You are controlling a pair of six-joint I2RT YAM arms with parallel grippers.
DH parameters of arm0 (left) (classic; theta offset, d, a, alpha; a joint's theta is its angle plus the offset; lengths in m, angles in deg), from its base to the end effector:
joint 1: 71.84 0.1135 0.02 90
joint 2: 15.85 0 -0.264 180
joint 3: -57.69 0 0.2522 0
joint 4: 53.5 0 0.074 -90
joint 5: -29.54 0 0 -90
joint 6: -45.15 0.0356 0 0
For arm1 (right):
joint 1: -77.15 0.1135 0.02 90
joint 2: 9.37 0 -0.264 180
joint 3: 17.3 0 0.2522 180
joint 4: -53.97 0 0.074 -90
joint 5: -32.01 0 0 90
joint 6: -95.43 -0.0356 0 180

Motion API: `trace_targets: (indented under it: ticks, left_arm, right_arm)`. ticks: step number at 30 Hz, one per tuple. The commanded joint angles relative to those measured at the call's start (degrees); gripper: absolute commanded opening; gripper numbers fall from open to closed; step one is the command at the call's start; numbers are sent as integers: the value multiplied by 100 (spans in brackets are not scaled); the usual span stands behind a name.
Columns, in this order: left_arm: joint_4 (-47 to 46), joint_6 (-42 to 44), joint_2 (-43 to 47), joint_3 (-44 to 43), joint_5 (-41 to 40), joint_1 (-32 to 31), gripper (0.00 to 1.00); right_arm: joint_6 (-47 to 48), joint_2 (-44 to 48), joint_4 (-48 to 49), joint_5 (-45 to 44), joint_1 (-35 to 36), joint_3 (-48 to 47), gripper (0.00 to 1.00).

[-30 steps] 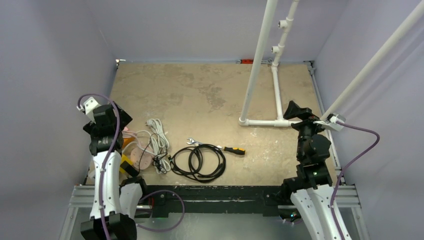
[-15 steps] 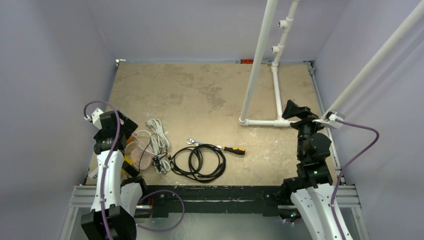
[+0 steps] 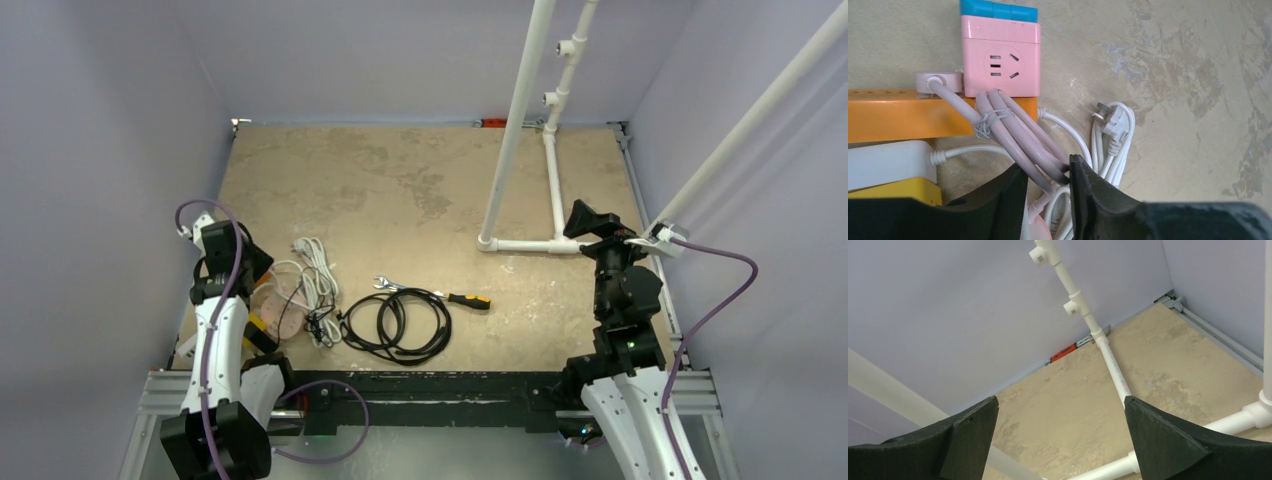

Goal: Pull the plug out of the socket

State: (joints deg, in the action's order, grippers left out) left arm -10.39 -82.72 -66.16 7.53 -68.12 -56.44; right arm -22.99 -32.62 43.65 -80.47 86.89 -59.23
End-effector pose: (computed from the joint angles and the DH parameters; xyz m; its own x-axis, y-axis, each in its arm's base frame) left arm 0.1753 0.0532 0.2411 -0.3026 -0.7144 -0.6310 -0.6872 0.6222 -0.3749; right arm 0.1227 0.0072 0.3140 0.2291 0.4855 -0.8437 0.1222 0.8455 0.5198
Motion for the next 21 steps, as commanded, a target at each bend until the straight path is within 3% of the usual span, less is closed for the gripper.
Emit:
trace_targets:
  ticks: [1,5,6,11,21]
  left_arm:
    - [-463,135,-31,116,585,49,26]
    - [-700,96,-11,221,1030,42,1]
    - [-780,79,-6,254,1109,42,0]
    - [-1372,-129,-120,397,1550,-243,0]
    - [-2383,-483,-1286,-141,980,-2367,0]
  right_arm:
    - [89,-20,57,101,-6,-256,99]
    - [75,-68,50,70,-10,-269,99]
    - [74,-75,46,62,-5,-264,99]
    - [74,-48,5,1,-7,-276,99]
    - [55,29,1,-62,0,-216,99]
